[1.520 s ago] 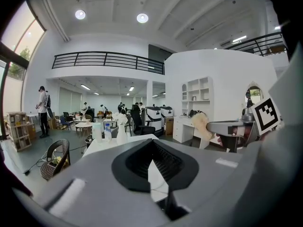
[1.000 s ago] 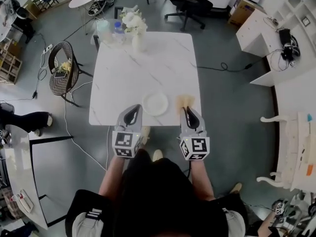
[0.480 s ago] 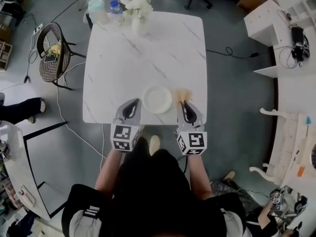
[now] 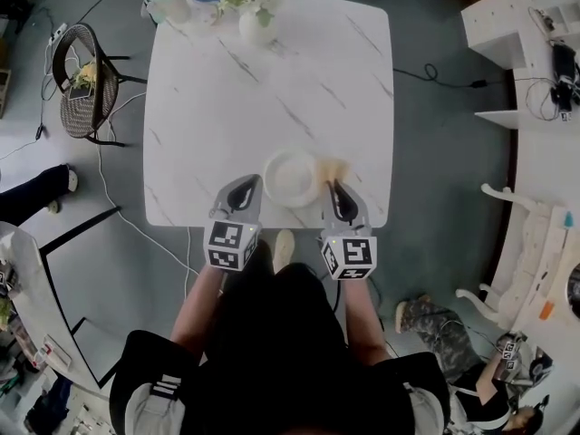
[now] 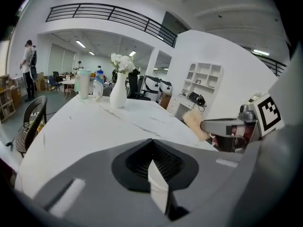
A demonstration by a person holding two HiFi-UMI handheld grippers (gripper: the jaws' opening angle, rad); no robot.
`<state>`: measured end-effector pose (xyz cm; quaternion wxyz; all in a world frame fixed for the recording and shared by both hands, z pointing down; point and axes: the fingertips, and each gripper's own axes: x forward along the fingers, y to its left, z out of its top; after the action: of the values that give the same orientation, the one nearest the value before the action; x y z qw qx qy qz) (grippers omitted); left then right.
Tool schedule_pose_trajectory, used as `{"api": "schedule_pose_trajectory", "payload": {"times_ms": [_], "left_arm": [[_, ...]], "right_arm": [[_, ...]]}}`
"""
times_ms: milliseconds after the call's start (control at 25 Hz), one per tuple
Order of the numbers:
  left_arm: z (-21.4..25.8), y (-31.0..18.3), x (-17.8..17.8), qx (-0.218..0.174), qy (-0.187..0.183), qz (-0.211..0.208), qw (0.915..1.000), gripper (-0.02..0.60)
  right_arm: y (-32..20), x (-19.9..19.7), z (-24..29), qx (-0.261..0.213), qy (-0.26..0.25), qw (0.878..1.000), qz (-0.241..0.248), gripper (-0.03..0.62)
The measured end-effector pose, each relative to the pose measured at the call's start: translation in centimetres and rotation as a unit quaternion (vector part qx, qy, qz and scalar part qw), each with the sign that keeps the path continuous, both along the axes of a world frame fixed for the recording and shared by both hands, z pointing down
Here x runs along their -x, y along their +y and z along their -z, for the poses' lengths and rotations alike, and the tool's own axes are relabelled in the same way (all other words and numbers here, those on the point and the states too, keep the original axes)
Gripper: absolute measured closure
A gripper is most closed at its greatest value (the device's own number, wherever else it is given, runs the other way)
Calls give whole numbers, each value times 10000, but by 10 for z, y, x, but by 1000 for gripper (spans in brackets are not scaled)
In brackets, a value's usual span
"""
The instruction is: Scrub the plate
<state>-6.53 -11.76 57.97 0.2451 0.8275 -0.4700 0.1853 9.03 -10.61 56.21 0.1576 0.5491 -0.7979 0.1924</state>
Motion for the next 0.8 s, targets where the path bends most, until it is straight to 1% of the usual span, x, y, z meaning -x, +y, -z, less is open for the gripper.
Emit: {"api": "schedule_pose_trajectory", "payload": {"times_ms": [200,280,400,560,640,680,800], "left_arm": [[-14,-7,-2,131,13,-81,9999,573],[-20,-6,-4,241,1,-134,9996,572],[-34,0,-7,575,-6,-196,9982,572],[-56,9,-8,1052,-25,-165,9943,571],[-64,13,-11,1257,26,-211,9918,477],[-67,14,-12,1344,52,-224,9907,470],[-76,16,-14,1532,73,-207,9879,422]], "right_arm": [[-7,-1,-14,139,-2,9999,-44,542],[-9,0,-16,161,-17,9999,-53,542],[-9,2,-16,171,-40,9998,-52,542],[-7,1,-17,175,-27,9998,-41,542],[-5,1,-18,195,-22,9998,-45,542],[-5,0,-19,209,-20,9998,-52,542],[-5,-1,-21,243,-14,9997,-66,542]]}}
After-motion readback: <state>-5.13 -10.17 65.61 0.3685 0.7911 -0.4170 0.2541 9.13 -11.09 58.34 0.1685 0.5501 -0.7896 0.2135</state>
